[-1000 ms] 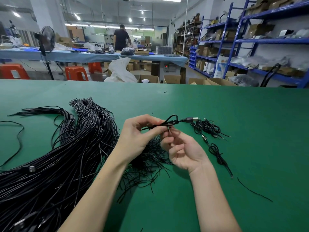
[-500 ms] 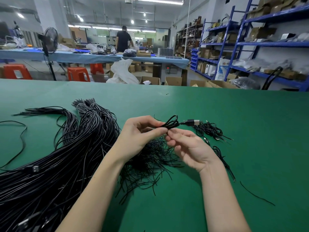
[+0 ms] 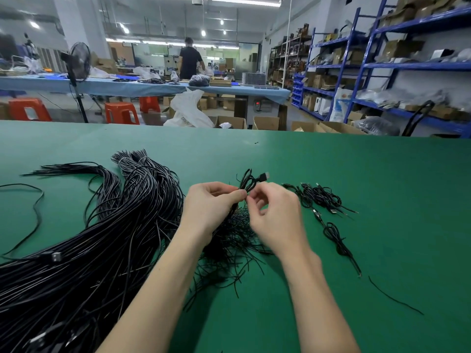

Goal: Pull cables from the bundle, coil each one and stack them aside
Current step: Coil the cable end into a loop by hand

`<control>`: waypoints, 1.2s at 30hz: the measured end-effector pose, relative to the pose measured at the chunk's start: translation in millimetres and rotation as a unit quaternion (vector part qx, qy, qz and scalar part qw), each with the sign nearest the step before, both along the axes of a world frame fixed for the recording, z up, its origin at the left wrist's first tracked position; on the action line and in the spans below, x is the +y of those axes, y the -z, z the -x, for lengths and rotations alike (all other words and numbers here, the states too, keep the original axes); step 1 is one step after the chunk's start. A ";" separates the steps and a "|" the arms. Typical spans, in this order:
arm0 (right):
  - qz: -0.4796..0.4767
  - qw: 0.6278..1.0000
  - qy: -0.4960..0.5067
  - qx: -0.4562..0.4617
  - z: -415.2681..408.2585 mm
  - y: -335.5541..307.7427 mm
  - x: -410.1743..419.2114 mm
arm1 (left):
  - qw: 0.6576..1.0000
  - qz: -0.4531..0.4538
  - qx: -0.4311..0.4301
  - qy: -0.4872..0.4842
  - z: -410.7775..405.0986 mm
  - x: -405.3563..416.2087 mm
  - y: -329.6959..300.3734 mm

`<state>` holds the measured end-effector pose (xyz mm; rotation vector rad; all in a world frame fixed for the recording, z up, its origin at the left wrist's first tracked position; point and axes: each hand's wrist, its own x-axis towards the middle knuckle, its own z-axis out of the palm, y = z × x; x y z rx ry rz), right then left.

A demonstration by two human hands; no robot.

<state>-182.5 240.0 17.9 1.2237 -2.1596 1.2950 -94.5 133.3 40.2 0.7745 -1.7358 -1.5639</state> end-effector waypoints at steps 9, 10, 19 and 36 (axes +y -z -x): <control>0.108 0.823 -0.185 -0.526 3.0 -6.5 2.8 | 0.979 -0.162 0.022 0.120 -8.9 -11.3 6.9; 0.105 0.795 -0.194 -0.565 3.4 -8.2 5.1 | 0.975 -0.170 0.031 0.138 -9.3 -11.4 7.0; 0.089 0.684 -0.231 -0.686 6.5 -11.2 12.9 | 0.969 -0.111 0.099 0.197 -8.5 -11.1 14.4; 0.170 0.744 -0.219 -0.608 4.0 -10.9 6.1 | 0.987 0.053 0.060 0.139 -8.8 -8.5 6.5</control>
